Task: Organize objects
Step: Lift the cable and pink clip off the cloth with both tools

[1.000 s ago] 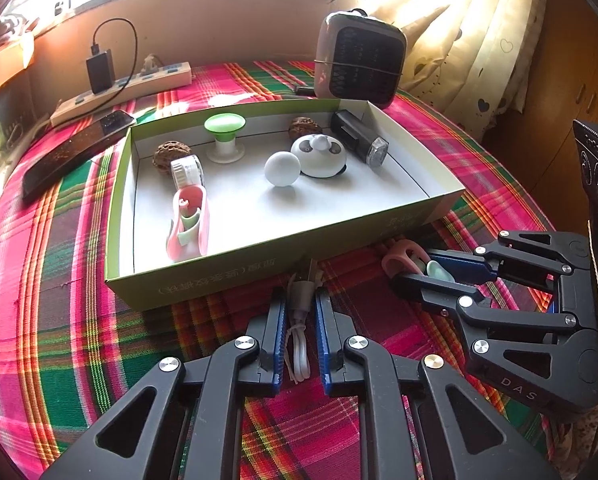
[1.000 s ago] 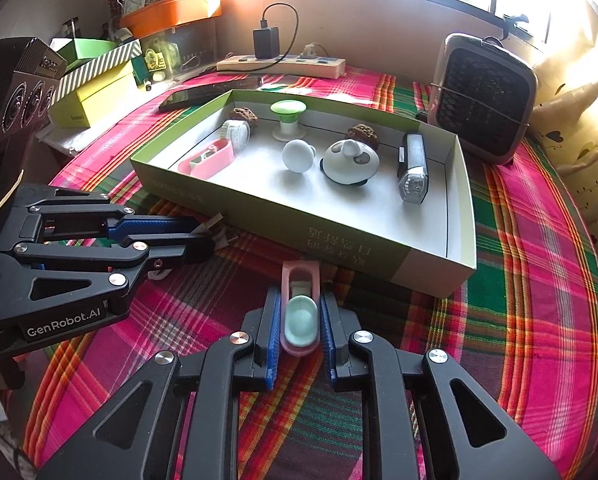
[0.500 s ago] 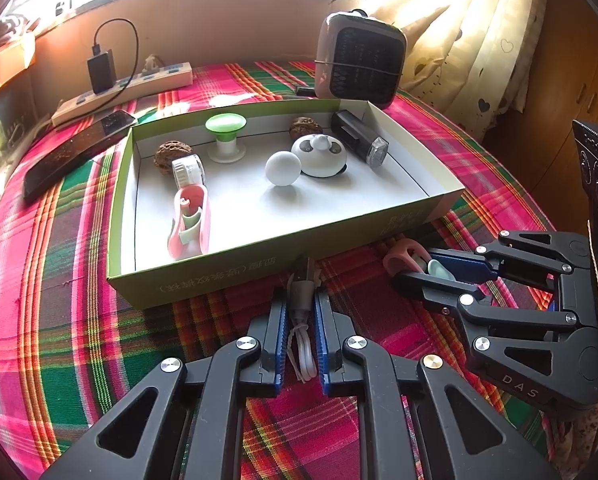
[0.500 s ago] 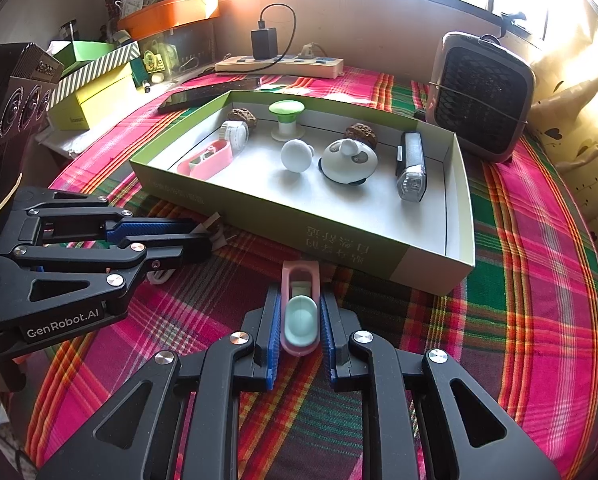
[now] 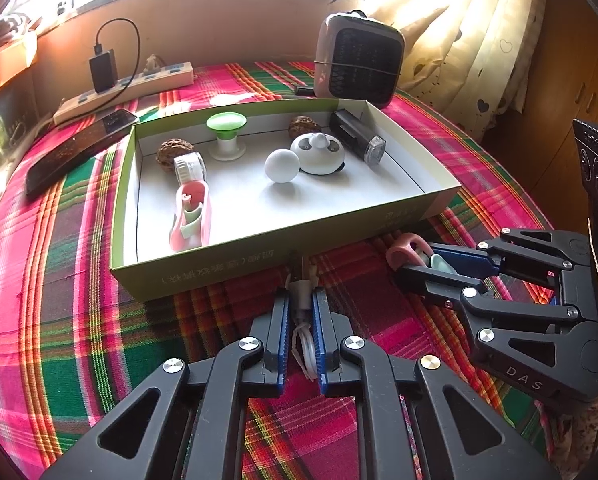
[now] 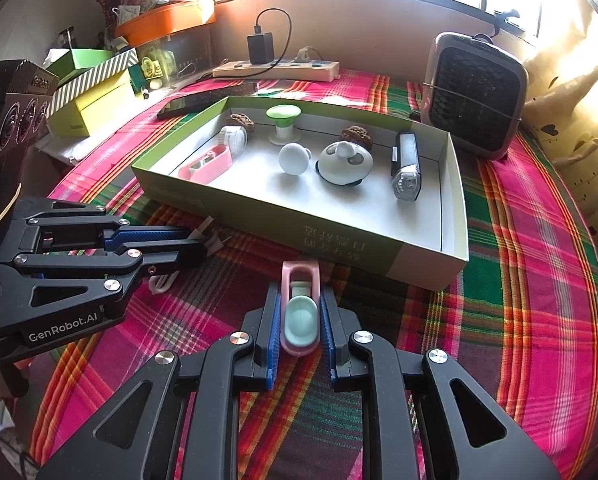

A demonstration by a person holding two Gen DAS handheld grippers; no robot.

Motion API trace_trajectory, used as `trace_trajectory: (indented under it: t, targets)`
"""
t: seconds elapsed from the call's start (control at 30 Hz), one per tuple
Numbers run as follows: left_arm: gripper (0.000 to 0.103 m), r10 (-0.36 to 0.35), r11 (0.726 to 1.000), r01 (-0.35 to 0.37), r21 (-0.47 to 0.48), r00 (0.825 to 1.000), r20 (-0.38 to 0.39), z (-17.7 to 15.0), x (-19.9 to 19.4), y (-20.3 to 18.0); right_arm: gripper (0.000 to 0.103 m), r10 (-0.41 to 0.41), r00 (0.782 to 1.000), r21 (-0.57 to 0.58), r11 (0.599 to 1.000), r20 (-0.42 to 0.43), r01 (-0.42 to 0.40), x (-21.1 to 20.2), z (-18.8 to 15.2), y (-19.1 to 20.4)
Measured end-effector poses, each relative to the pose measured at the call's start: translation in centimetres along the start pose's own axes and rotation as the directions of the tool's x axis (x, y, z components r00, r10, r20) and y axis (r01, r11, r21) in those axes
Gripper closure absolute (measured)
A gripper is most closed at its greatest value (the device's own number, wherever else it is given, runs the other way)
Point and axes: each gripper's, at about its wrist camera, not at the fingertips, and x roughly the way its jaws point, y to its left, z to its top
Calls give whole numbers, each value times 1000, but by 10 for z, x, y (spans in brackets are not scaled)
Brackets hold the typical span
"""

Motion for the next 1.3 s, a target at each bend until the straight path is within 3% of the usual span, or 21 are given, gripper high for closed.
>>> trace_trajectory:
  t: [0.63,1.3]
  targets:
    - [93,4,1000,-4,-1,999,40,3,-24,-3,85,3,999,4,1000,41,-3,-20,5,4]
    - [93,-9,1000,10,-8,996,92,28,-41,-4,85,-23,994,12,1000,105,22,-41,25,-2]
